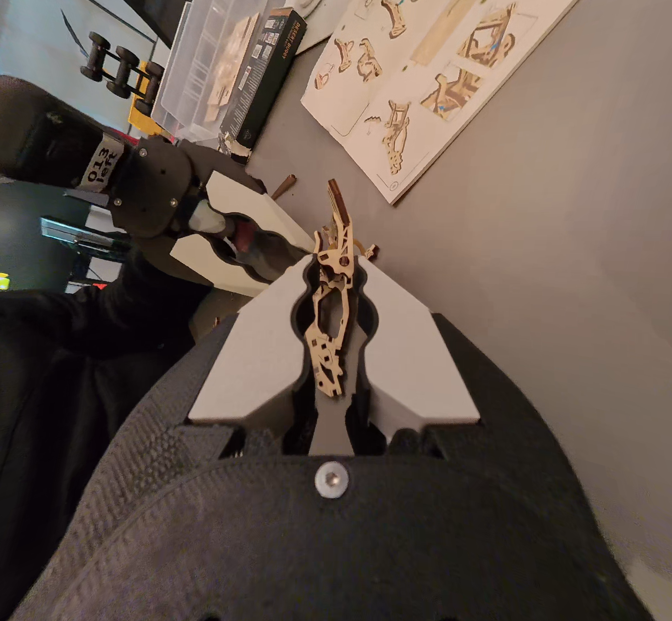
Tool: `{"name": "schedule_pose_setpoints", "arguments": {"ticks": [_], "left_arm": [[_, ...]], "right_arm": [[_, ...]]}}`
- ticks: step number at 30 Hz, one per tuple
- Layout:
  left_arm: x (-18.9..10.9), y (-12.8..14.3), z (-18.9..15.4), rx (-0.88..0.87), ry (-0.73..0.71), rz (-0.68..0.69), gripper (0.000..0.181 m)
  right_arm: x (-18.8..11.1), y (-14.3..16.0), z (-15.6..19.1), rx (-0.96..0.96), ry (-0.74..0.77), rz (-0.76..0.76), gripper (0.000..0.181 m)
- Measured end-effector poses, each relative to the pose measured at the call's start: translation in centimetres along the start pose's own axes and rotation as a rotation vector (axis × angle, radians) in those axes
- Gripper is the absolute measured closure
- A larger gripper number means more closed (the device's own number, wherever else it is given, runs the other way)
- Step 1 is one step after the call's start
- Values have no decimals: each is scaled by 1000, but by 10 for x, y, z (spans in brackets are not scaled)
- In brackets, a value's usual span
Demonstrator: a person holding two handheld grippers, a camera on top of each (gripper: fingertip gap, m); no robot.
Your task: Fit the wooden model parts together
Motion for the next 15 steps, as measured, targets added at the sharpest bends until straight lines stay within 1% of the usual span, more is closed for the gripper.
{"name": "schedule_pose_setpoints", "arguments": {"ticks": [1, 5, 15], "left_arm": [[1, 0, -1, 3, 6, -6, 155], [2, -1, -1, 8, 10, -19, 156], [3, -2, -1, -2, 29, -16, 156]], "right_arm": [[1, 0, -1, 8, 6, -3, 167], [2, 2, -5, 17, 39, -1, 167], [2, 5, 0, -27, 94, 35, 167]]}}
Point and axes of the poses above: each gripper's, where its closed fingertips meet, x out along the fingers, y out of its underside, z = x × y across the jaws, the point moved 7 cm from there along -x, back along the fingers, and after that the axes turned 15 degrees about -y, right-handed, at the moved point
